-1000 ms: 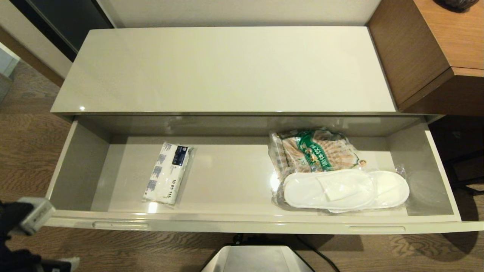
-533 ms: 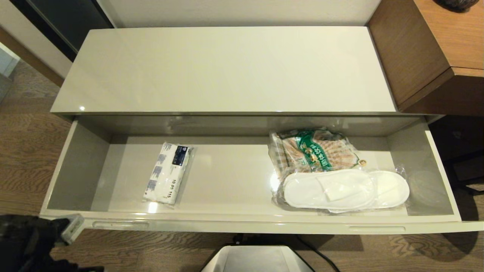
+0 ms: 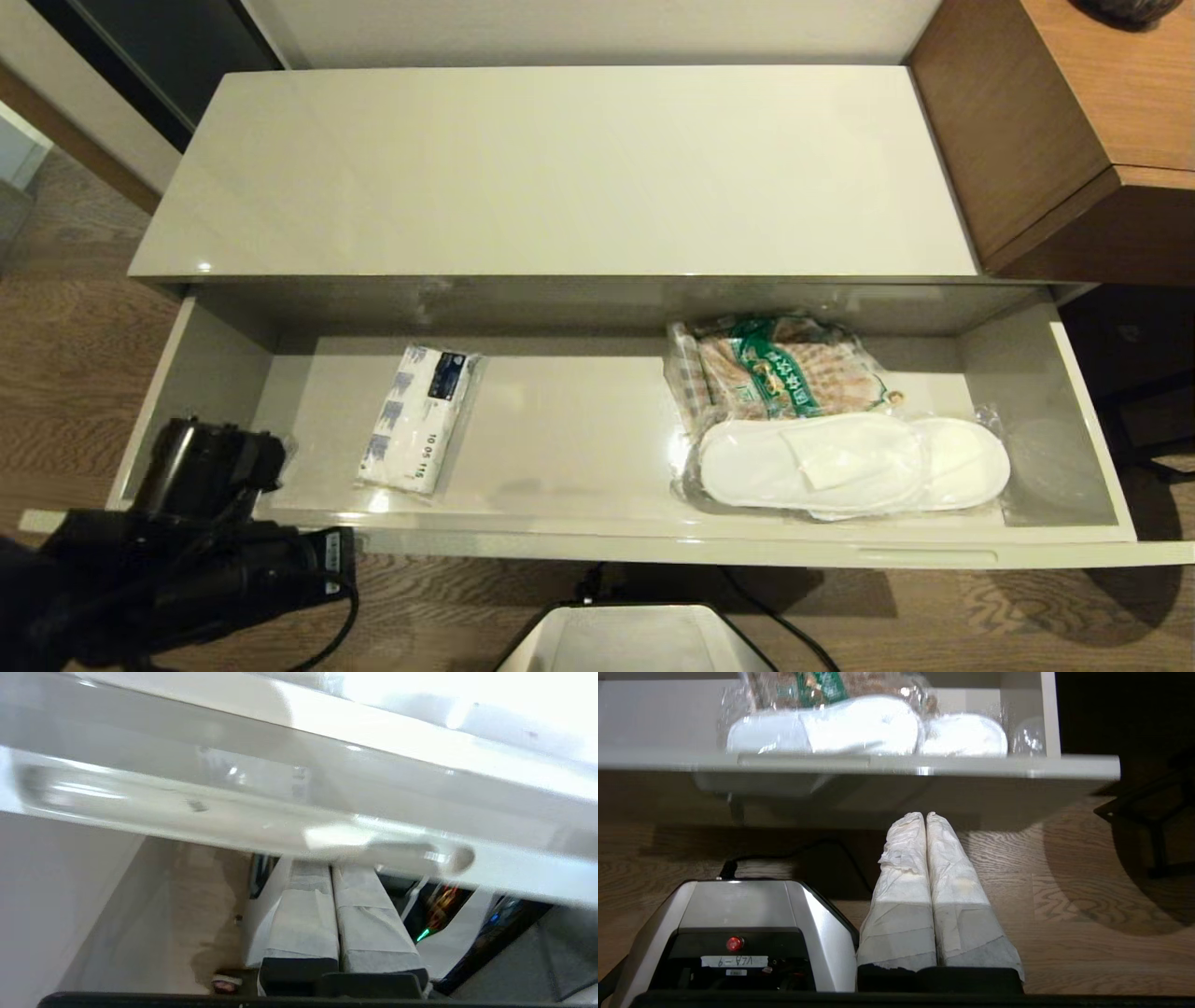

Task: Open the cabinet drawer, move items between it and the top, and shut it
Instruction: Close the drawer

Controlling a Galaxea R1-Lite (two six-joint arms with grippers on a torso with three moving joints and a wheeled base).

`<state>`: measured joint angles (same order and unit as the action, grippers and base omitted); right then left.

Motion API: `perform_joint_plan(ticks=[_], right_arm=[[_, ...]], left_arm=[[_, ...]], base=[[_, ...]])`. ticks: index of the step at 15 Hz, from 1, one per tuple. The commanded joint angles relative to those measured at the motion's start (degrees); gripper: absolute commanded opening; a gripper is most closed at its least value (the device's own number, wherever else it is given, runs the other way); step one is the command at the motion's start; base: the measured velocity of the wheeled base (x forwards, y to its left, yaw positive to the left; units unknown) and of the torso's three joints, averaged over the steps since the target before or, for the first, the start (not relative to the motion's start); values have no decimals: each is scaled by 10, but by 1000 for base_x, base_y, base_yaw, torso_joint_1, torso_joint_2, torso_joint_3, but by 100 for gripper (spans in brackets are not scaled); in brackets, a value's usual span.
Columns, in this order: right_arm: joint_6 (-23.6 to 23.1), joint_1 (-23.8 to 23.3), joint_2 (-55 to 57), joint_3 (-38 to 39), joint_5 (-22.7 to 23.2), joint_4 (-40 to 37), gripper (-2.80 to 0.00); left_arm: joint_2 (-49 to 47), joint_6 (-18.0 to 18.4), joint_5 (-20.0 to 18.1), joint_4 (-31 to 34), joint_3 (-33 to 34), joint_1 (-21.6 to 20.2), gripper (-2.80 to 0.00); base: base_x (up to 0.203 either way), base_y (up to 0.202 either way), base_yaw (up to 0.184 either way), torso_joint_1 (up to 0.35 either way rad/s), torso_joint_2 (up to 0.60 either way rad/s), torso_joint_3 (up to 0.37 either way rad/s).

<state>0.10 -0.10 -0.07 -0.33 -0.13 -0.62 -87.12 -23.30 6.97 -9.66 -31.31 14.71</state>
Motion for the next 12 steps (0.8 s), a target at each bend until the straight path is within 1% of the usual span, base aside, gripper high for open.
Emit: perform_joint_plan(ticks=[1, 4, 6, 7, 8, 9, 12], right_arm=[[0, 0, 1, 0, 0, 0, -280], [0, 0, 0, 0, 0, 0, -280], [0, 0, 1, 0, 0, 0, -280], [0, 0, 1, 0, 0, 0, -280], [0, 0, 1, 0, 0, 0, -280], [0, 0, 1, 0, 0, 0, -280], [0, 0, 1, 0, 0, 0, -280]], left_arm=[[-60, -20, 18, -9, -87, -5, -280], [-116, -30, 49, 13, -216, -13, -280], [-135, -34, 59, 57, -302, -14, -280], [-138, -40, 62, 85, -334, -14, -280], [-135, -44, 64, 101, -344, -12, -280], [-119, -47, 64, 105, -332, -10, -280], [-63, -54, 62, 106, -231, -3, -280]], base=[[0, 0, 0, 0, 0, 0], [0, 0, 0, 0, 0, 0], [0, 0, 0, 0, 0, 0], [0, 0, 0, 0, 0, 0], [0, 0, 0, 0, 0, 0], [0, 0, 0, 0, 0, 0], [0, 0, 0, 0, 0, 0]])
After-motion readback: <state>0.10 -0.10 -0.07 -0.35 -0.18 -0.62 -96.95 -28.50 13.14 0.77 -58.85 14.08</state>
